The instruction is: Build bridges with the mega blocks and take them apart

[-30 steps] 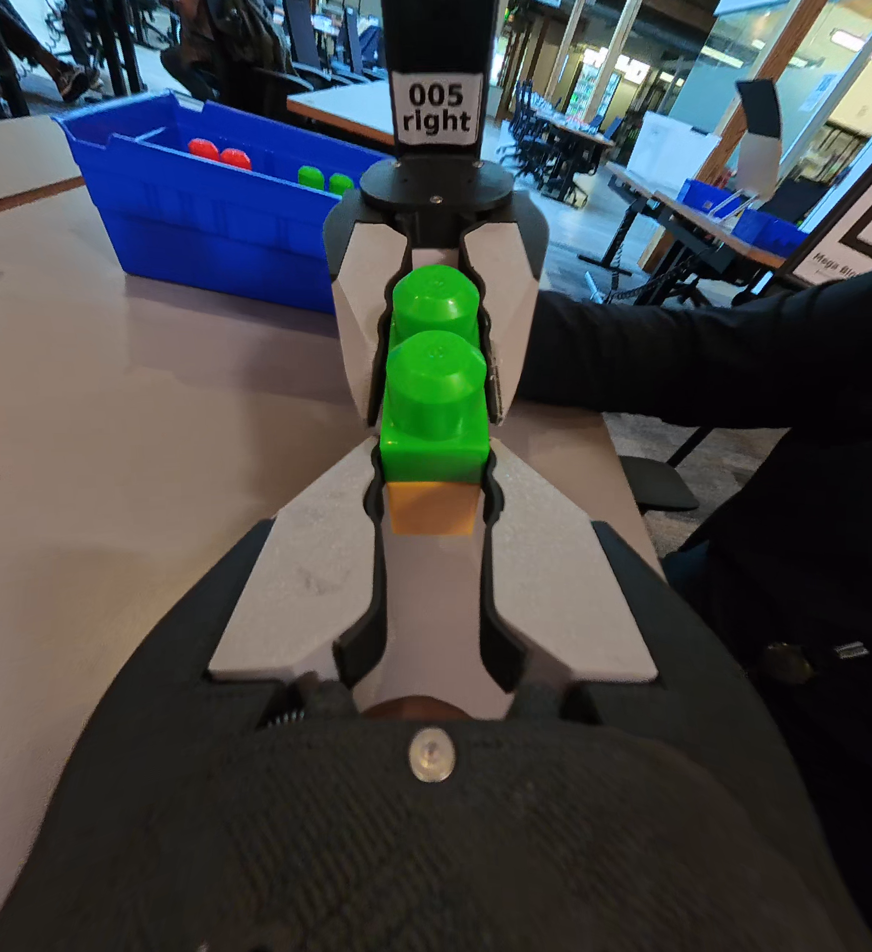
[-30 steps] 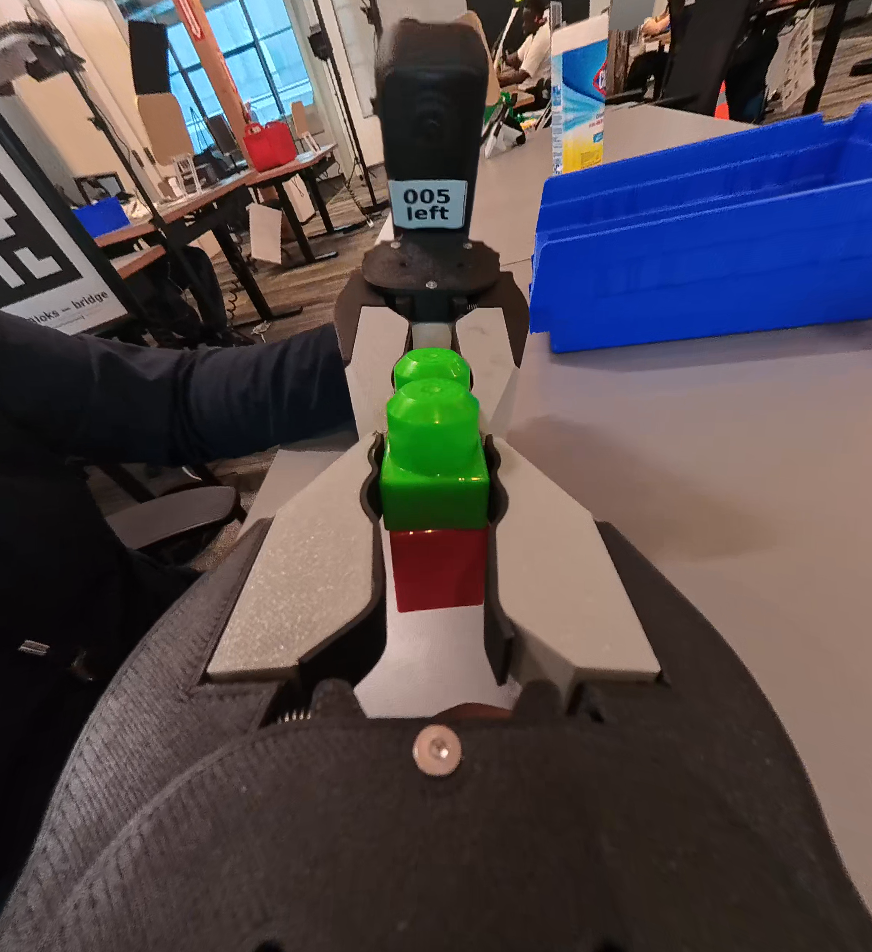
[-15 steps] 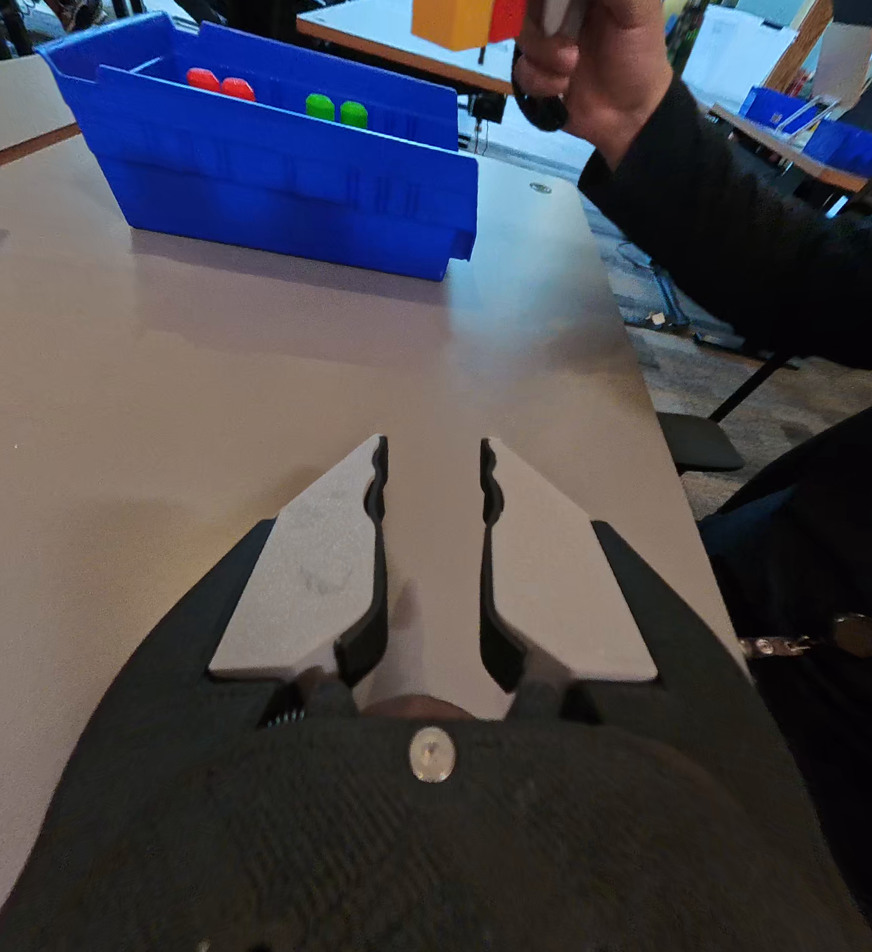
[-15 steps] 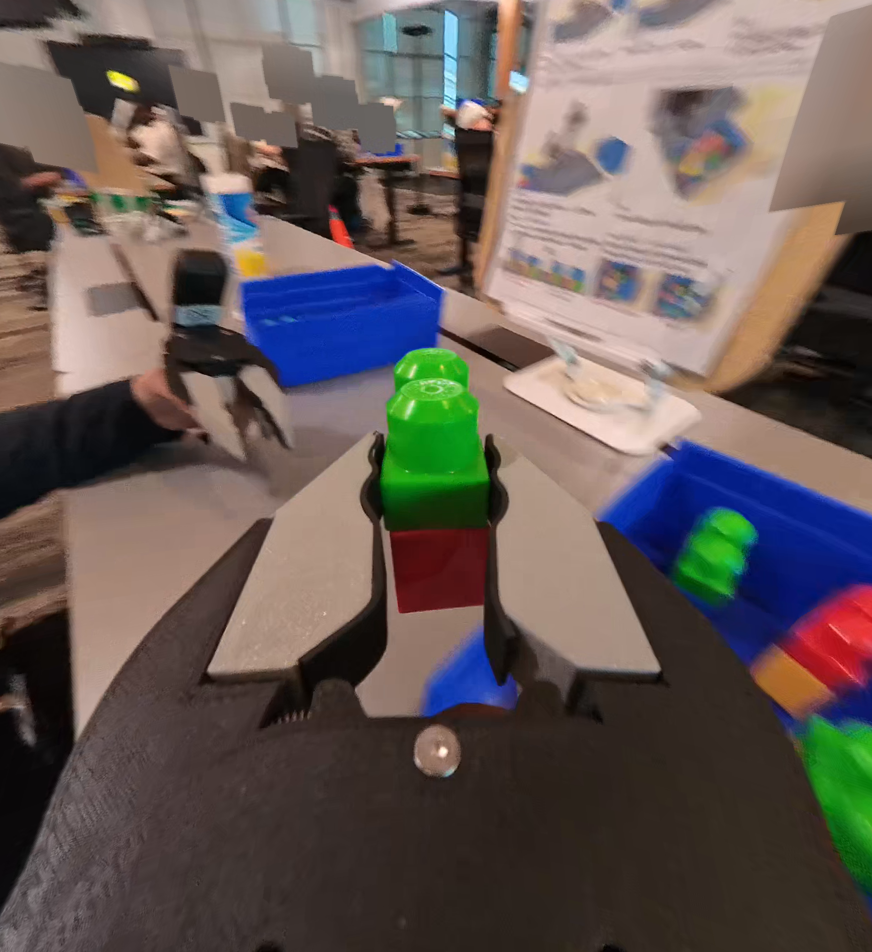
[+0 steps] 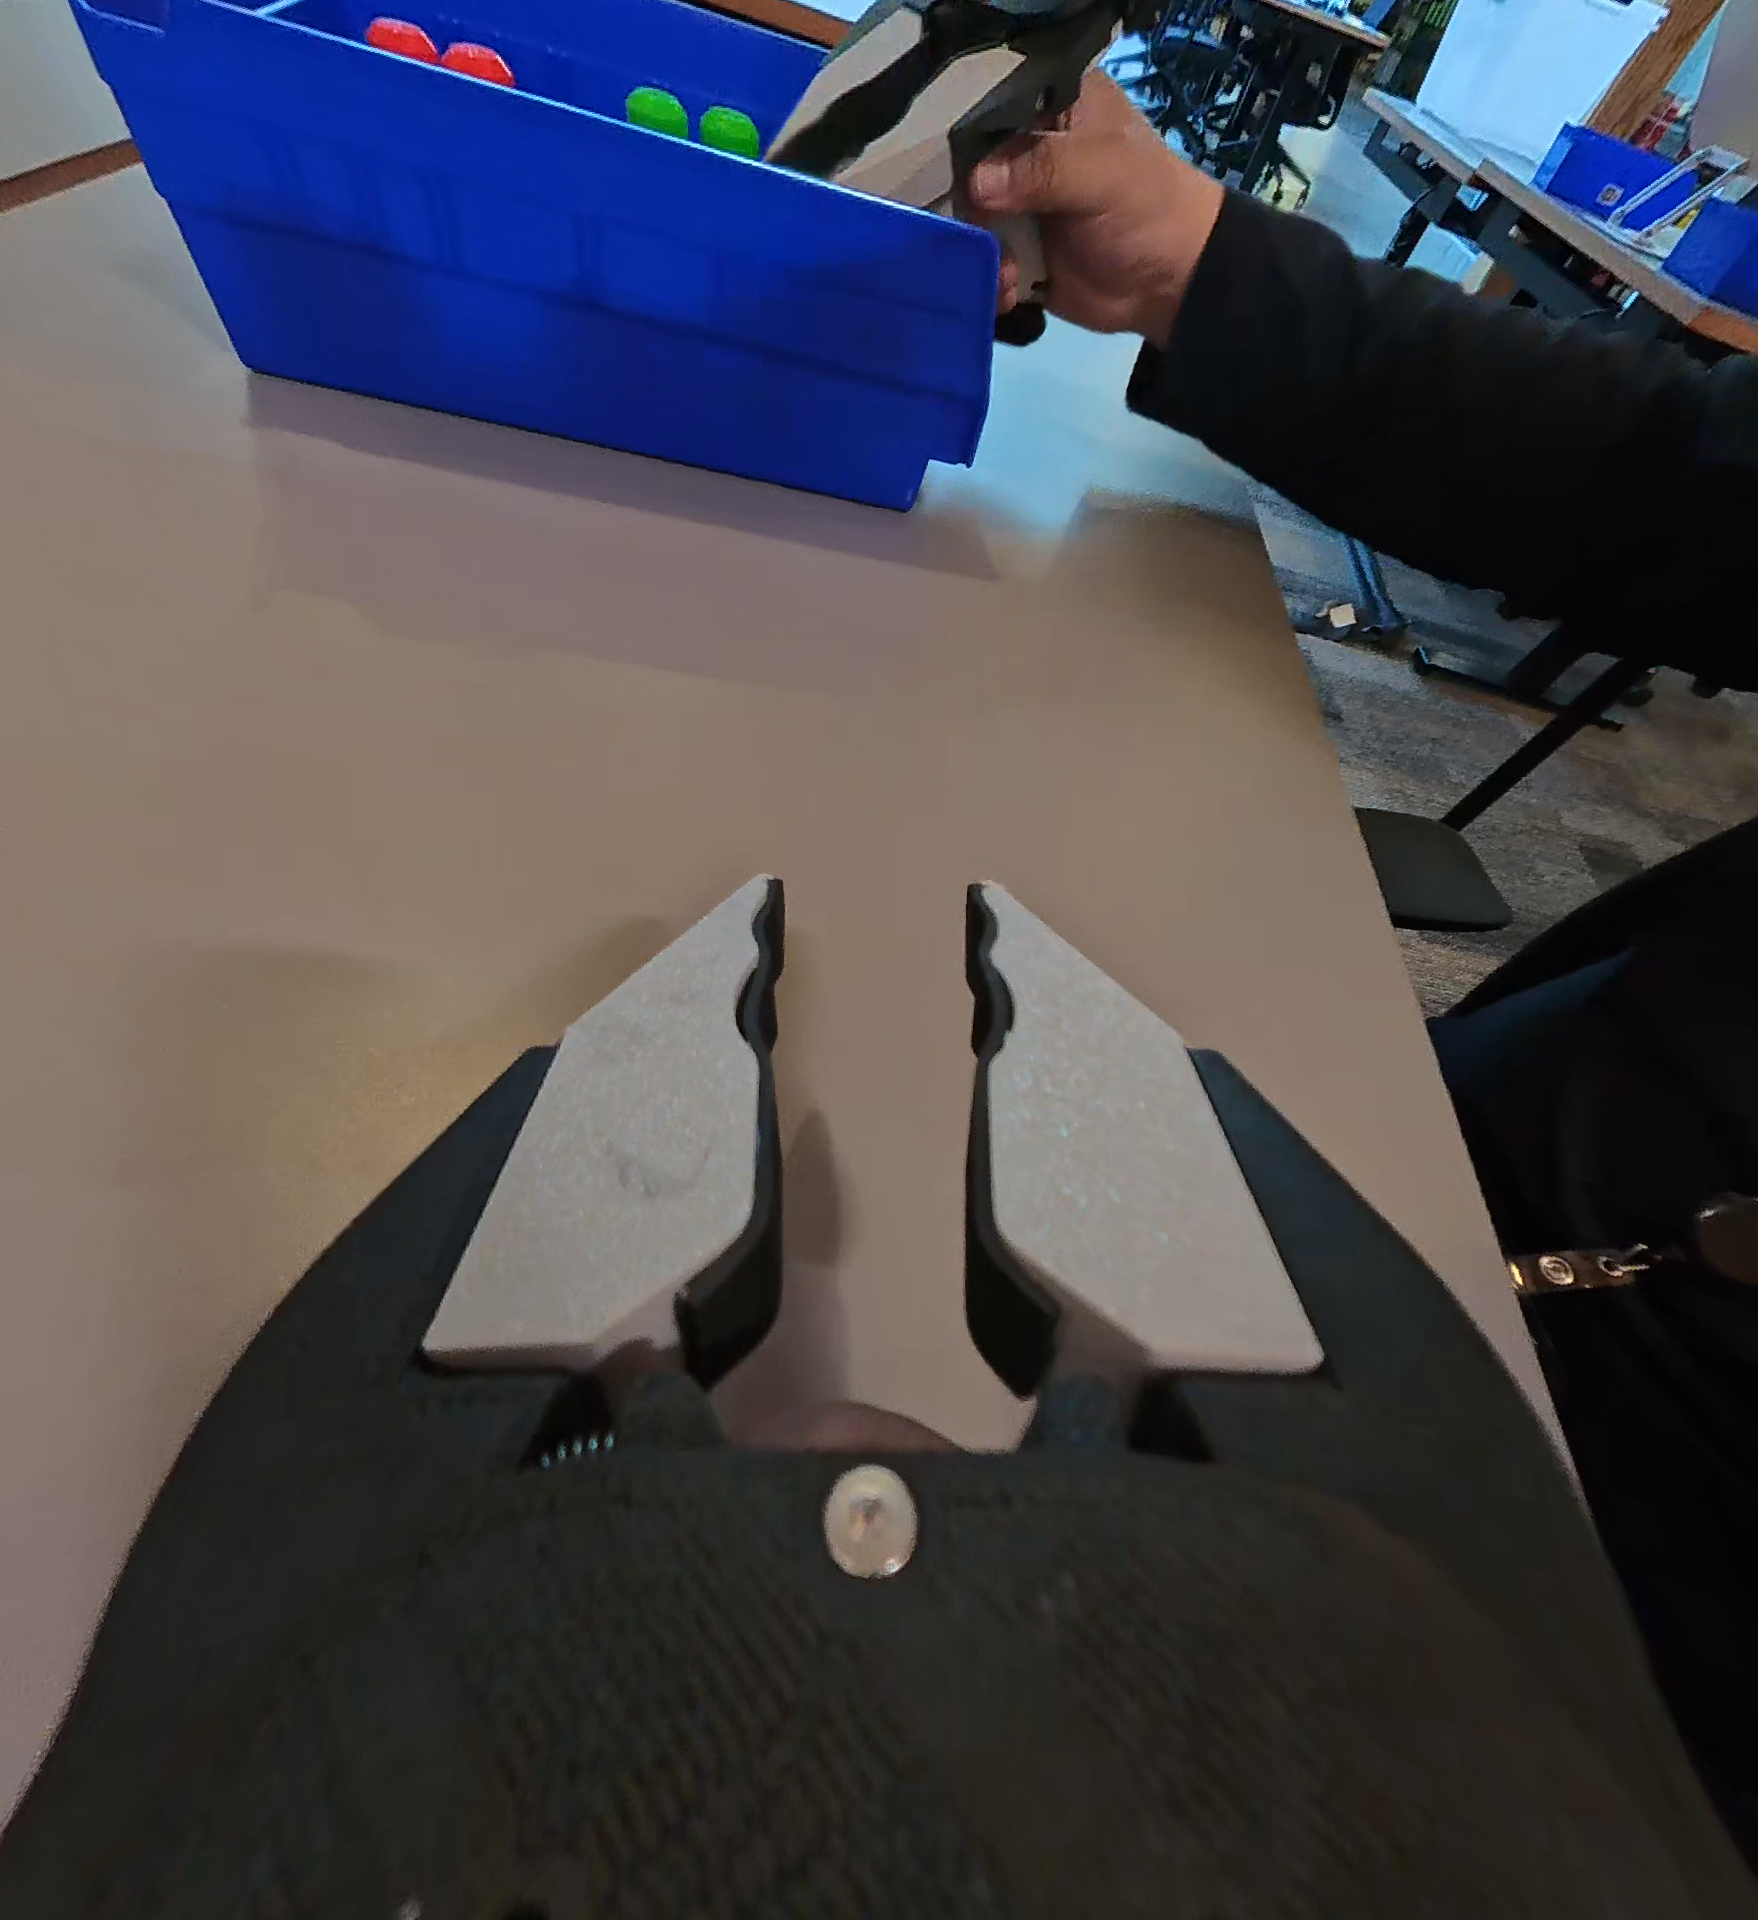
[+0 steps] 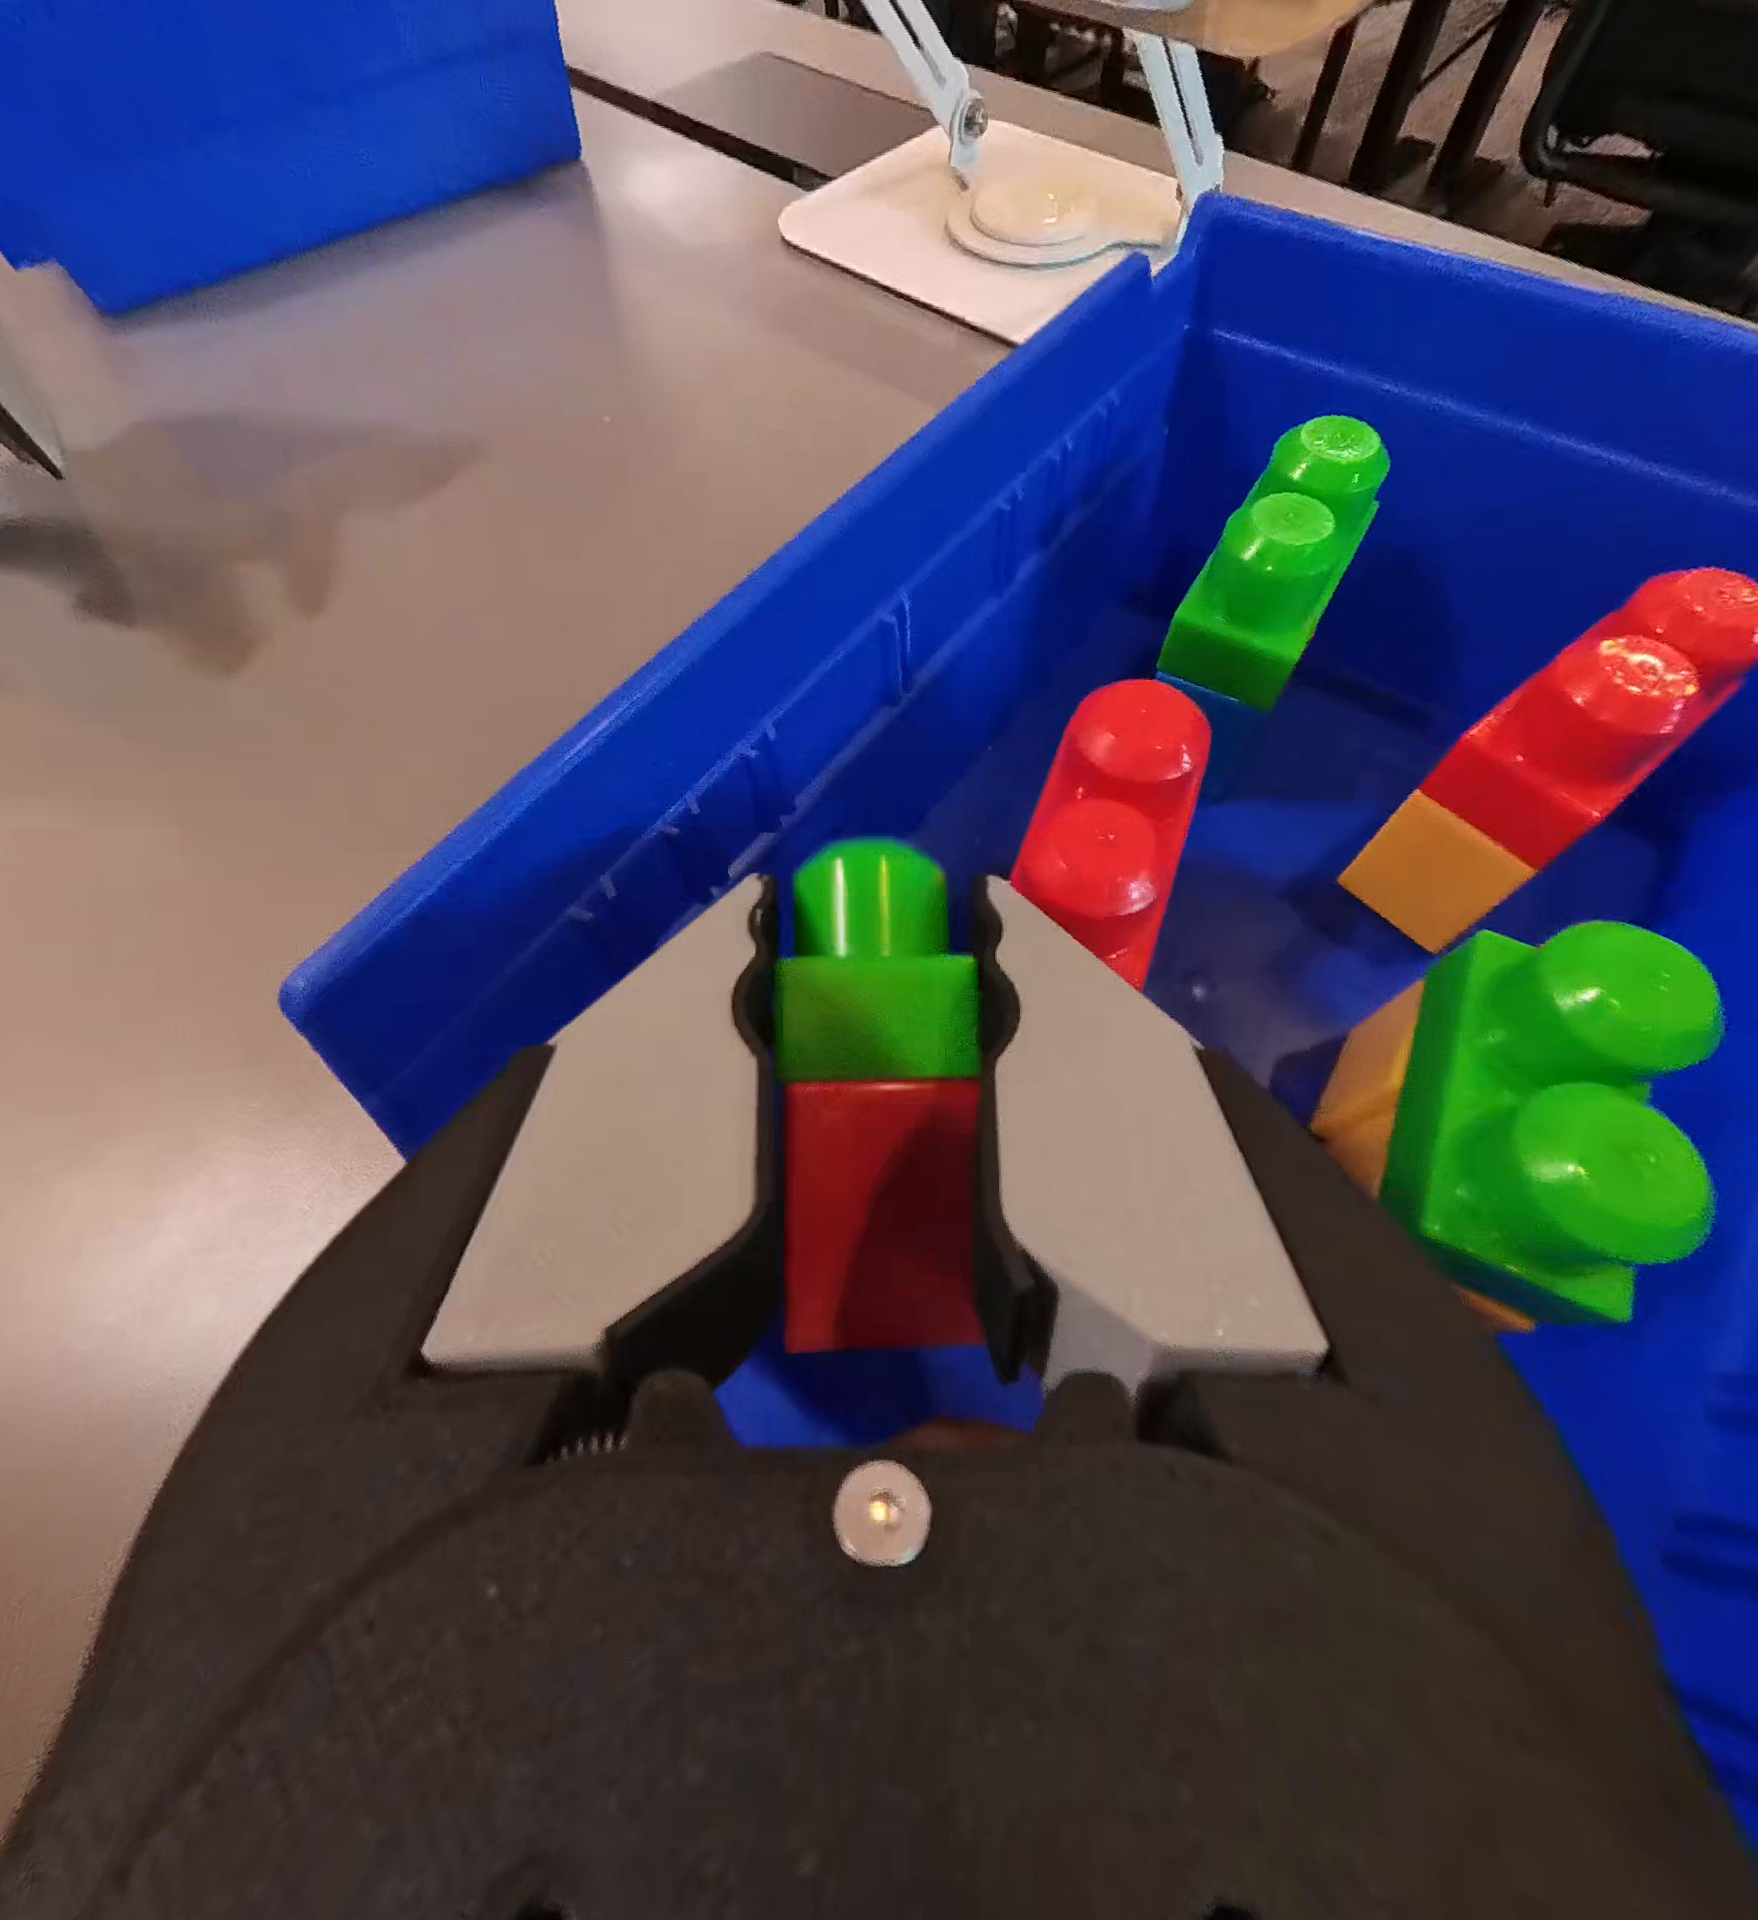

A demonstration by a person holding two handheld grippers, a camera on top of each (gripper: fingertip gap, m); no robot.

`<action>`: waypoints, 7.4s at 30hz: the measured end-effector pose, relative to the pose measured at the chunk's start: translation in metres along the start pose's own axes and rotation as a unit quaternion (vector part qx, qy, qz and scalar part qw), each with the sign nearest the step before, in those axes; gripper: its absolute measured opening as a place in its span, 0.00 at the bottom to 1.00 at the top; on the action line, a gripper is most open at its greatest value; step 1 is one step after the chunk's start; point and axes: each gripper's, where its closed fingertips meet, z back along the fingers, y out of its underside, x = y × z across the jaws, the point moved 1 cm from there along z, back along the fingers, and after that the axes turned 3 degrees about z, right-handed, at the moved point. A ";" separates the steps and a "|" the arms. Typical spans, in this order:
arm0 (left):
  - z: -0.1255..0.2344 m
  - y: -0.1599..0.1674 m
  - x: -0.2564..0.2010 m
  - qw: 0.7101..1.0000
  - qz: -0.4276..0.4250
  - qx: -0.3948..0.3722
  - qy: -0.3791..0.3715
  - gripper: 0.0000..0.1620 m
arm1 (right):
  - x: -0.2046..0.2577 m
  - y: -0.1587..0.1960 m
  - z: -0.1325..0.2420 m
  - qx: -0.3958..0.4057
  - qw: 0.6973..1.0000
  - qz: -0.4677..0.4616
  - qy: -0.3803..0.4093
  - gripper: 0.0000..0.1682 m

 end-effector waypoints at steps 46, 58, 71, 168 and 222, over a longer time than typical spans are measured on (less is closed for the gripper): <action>-0.007 0.008 -0.008 1.000 -0.006 0.024 0.016 0.19 | -0.013 0.000 0.006 0.082 0.995 0.005 0.051 0.18; -0.007 0.010 -0.003 1.000 0.002 0.025 0.008 0.19 | -0.005 0.026 0.029 0.068 0.997 -0.008 0.043 0.18; -0.009 0.013 -0.005 0.999 0.001 0.033 0.011 0.19 | -0.006 0.047 0.036 0.273 0.962 -0.013 0.015 0.18; 0.055 -0.027 0.069 0.956 0.058 -0.093 -0.272 0.34 | 0.128 -0.096 -0.177 -0.083 0.996 0.019 0.030 0.40; 0.261 0.044 0.319 0.827 0.260 0.072 -0.494 0.31 | 0.135 -0.110 -0.163 -0.168 0.985 0.034 0.024 0.35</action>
